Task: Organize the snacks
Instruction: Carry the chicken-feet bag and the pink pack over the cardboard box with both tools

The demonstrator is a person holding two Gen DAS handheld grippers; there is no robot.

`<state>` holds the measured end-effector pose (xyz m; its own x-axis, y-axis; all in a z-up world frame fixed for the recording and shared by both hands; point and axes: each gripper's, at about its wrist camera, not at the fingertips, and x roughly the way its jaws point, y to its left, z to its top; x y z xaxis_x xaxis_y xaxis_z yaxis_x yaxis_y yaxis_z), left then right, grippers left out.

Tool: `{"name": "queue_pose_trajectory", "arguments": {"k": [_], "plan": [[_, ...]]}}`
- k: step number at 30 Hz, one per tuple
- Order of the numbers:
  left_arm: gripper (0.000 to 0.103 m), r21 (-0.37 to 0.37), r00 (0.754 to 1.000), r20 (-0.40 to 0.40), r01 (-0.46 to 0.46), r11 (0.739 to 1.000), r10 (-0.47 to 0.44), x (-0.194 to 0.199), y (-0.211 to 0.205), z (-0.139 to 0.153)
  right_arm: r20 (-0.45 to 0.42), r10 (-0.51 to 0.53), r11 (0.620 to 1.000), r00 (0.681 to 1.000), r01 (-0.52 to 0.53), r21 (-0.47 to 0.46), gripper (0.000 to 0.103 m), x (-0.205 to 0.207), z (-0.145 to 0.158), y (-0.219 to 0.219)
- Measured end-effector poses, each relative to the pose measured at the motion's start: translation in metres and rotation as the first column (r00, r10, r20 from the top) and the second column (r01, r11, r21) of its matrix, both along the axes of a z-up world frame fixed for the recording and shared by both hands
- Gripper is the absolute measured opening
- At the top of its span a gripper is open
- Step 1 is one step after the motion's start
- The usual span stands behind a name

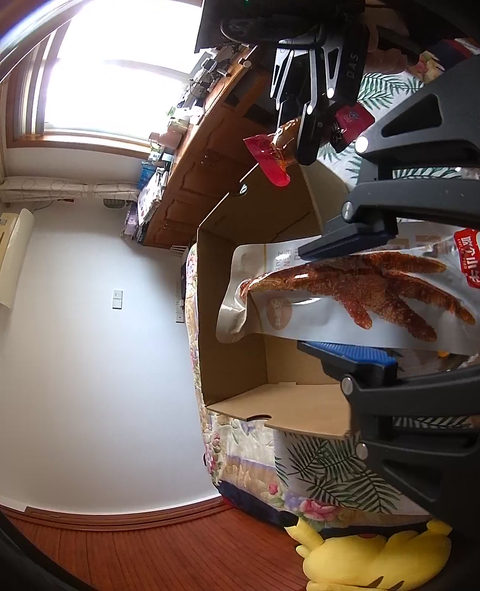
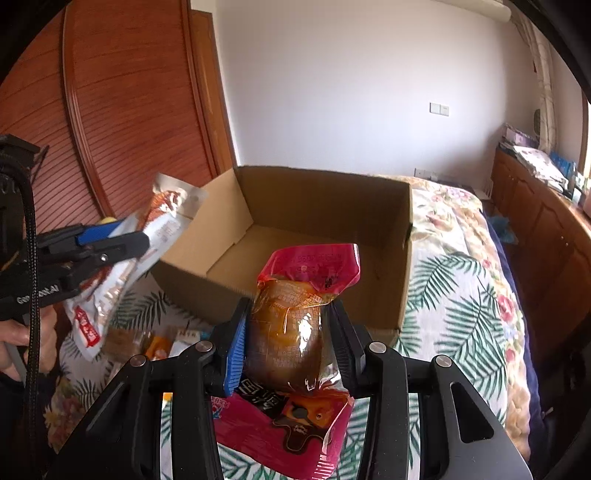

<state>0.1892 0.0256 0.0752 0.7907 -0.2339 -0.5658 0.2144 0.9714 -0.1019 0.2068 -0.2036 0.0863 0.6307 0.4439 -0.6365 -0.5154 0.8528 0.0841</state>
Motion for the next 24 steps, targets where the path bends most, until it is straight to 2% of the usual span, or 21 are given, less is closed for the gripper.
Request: {"name": "queue_pose_trajectory", "arguments": {"k": [15,24], "plan": [[0.041,0.073,0.998,-0.052,0.051,0.996,-0.047,0.065,-0.007,-0.003,-0.011,0.017,0.998,1.0,-0.016,0.059,0.041,0.058,-0.003,0.005],[0.042,0.028,0.995,-0.091,0.044,0.999,-0.041,0.101,0.0,-0.011,-0.027,0.025,0.999,0.999,-0.023,0.043,0.042,0.084,-0.016,0.023]]}}
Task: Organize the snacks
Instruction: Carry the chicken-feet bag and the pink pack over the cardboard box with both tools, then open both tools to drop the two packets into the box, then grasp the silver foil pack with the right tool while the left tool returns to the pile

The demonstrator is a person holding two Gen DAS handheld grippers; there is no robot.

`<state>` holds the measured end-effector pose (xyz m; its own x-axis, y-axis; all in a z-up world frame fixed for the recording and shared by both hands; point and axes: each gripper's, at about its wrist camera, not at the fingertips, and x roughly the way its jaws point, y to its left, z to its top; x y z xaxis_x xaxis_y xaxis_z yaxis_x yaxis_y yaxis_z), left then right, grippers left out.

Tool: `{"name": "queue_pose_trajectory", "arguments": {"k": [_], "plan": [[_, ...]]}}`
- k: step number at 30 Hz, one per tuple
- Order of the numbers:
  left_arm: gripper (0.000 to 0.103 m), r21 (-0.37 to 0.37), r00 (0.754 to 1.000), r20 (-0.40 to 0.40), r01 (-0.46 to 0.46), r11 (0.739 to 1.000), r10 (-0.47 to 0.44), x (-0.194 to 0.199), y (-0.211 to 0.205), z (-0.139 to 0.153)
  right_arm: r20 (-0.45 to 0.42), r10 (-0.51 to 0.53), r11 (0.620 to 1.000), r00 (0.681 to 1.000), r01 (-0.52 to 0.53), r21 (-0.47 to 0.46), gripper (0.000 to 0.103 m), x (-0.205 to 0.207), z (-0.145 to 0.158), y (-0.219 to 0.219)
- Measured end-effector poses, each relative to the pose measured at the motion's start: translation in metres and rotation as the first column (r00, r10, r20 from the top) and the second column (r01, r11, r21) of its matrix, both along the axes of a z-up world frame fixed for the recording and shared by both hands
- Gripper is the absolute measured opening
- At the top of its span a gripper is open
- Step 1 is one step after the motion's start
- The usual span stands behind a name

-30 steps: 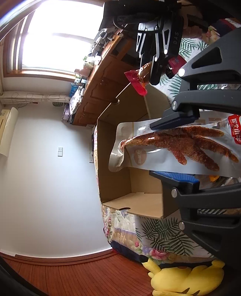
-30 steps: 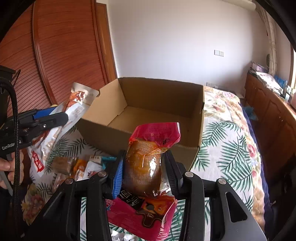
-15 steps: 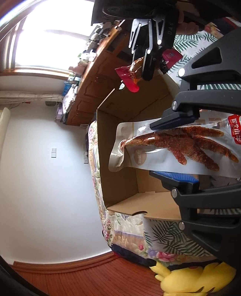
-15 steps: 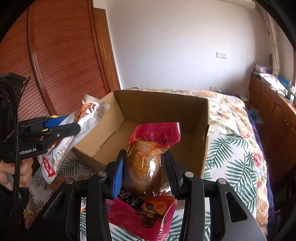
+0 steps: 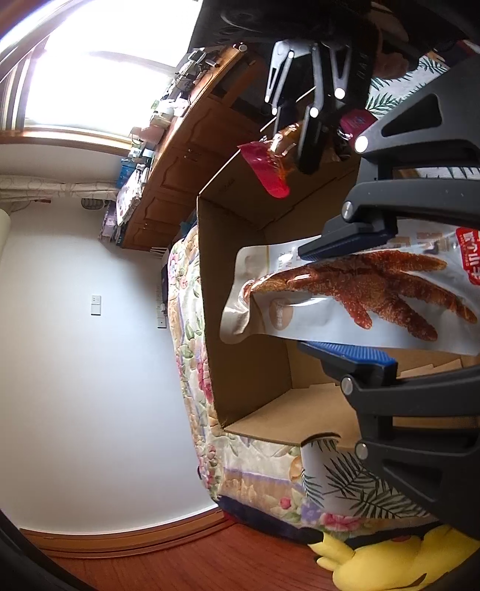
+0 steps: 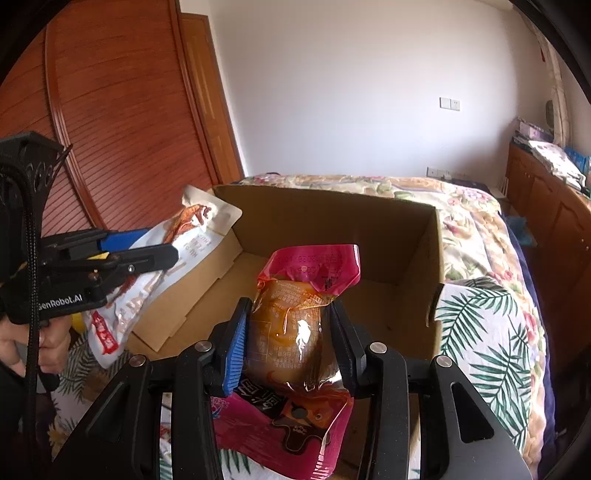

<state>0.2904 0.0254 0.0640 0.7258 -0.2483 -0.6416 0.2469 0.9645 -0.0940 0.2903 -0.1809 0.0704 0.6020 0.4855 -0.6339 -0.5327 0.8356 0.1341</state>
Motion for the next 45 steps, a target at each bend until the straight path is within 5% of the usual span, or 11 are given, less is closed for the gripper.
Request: {"name": "queue_pose_trajectory", "arguments": {"k": [17,32,45], "plan": [[0.052,0.009,0.999,0.043,-0.023,1.0,0.022,-0.013,0.001,0.013,0.006,-0.016,1.0,1.0,0.016,-0.01,0.051,0.001,-0.004,0.003],[0.056,0.021,0.996,0.084,0.033,0.999,-0.035,-0.104,0.0,0.018,0.058,-0.049,0.998,0.997,0.047,0.047,0.055,-0.102,0.007,-0.029],[0.063,0.011,0.997,0.057,0.045,0.999,-0.045,-0.171,0.0,-0.026,0.051,-0.093,0.996,0.994,0.093,0.006,0.069,-0.162,-0.028,-0.034]]}}
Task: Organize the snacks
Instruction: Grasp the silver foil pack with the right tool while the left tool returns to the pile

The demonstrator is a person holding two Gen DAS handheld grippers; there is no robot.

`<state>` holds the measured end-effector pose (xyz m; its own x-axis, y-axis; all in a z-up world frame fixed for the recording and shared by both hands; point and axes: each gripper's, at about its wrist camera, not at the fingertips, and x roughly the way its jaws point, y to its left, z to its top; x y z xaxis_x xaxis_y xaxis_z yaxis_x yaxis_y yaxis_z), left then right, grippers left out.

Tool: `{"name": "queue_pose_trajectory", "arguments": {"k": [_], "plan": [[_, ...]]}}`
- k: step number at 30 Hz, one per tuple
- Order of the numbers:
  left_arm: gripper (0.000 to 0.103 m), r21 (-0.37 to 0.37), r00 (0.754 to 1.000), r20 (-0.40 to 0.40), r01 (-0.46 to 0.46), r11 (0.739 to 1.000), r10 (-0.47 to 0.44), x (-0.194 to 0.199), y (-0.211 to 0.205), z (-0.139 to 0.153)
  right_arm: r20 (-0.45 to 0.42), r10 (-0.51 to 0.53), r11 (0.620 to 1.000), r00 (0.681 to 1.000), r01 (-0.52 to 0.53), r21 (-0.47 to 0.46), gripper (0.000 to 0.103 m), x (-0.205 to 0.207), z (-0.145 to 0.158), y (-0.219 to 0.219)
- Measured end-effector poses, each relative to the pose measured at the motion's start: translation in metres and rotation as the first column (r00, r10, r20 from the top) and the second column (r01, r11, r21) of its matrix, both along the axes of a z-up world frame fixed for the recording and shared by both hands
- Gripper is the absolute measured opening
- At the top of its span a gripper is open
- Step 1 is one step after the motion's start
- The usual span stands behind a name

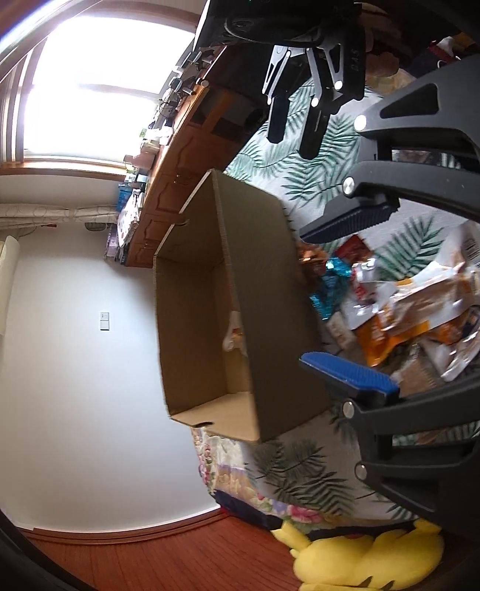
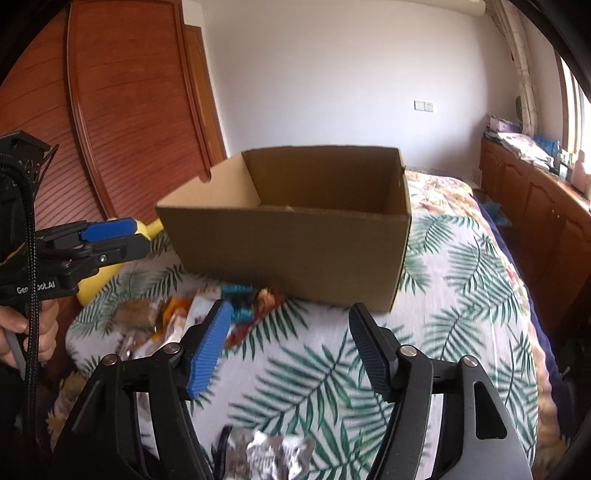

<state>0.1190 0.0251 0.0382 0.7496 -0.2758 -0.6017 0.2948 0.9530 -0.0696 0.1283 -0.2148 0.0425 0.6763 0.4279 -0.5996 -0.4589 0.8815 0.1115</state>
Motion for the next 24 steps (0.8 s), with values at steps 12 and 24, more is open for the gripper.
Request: {"name": "queue_pose_trajectory", "arguments": {"k": [12,24], "plan": [[0.067,0.026,0.998,-0.059,-0.023,0.999,0.024,-0.025,0.003,-0.048,-0.019,-0.036,0.999,0.999,0.035,-0.031,0.071,-0.037,-0.04,0.009],[0.067,0.04,0.991,-0.125,-0.043,0.998,0.047,-0.029,-0.002,-0.08,-0.048,-0.066,0.996,0.997,0.063,-0.062,0.075,-0.055,-0.063,-0.005]]}}
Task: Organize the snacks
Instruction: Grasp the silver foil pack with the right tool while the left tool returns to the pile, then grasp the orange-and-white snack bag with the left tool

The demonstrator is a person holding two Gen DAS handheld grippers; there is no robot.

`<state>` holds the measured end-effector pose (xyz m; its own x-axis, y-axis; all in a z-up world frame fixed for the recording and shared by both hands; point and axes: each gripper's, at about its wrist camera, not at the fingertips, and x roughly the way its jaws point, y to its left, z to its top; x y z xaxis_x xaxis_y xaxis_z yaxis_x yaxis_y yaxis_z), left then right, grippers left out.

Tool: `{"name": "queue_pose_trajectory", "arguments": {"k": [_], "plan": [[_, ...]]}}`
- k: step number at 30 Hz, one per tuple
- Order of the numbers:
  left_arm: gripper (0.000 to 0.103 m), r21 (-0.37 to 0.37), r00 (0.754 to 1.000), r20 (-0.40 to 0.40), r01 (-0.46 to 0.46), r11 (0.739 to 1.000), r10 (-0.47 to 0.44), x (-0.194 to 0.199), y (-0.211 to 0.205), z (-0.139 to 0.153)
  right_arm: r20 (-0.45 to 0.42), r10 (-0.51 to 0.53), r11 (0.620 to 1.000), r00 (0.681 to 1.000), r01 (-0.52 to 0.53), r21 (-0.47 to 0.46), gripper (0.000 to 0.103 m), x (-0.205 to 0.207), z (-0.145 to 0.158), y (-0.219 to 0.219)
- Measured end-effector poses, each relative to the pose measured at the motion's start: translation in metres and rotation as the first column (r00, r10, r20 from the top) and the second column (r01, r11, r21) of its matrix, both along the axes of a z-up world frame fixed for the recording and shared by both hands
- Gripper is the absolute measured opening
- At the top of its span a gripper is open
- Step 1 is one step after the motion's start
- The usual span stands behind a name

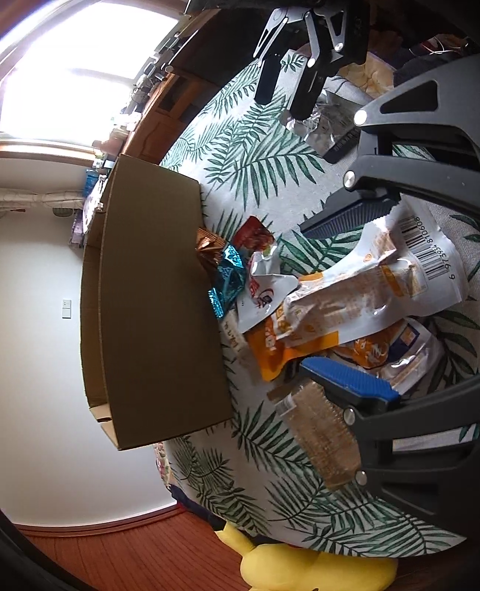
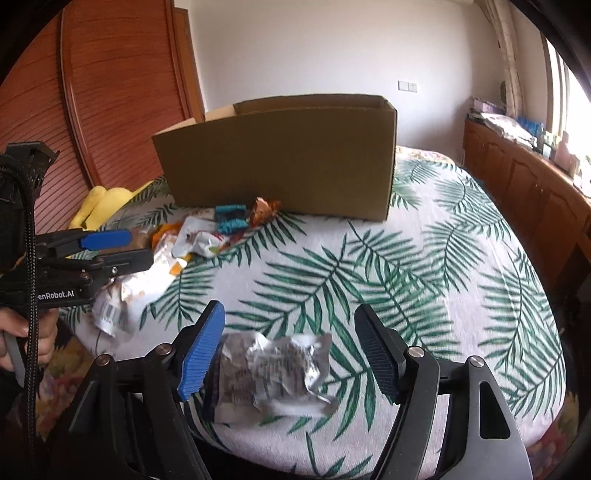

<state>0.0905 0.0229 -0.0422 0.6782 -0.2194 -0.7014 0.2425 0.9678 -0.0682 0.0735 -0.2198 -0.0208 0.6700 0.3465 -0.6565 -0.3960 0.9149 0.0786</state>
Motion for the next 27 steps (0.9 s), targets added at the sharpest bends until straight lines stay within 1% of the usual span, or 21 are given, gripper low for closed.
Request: {"name": "queue_pose_trajectory", "arguments": {"k": [7,12,15,18,25,27], "plan": [[0.067,0.003,0.999,-0.033,-0.014,1.0,0.014,0.005,-0.002,-0.009,-0.022,0.001,1.0,1.0,-0.001,-0.002,0.076,-0.006,-0.01,-0.003],[0.067,0.021,0.998,-0.054,-0.021,1.0,0.022,0.012,-0.006,-0.017,-0.029,-0.005,1.0,1.0,0.005,-0.013,0.077,-0.008,-0.015,-0.003],[0.067,0.025,0.998,-0.055,-0.024,0.999,0.025,0.013,-0.006,-0.017,-0.026,-0.008,1.0,1.0,0.008,-0.012,0.078,-0.01,-0.016,-0.003],[0.067,0.012,0.997,-0.067,-0.025,1.0,0.026,0.015,-0.006,-0.019,-0.033,-0.005,1.0,0.999,0.004,-0.014,0.079,-0.01,-0.018,-0.002],[0.067,0.054,0.997,-0.064,-0.032,0.998,0.036,0.017,-0.012,-0.025,-0.035,0.001,0.999,0.999,-0.003,-0.047,0.08,-0.012,-0.027,0.006],[0.067,0.052,0.997,-0.066,-0.041,0.998,0.044,0.019,-0.012,-0.025,-0.026,0.0,0.998,1.0,-0.002,-0.061,0.084,-0.013,-0.029,0.008]]}}
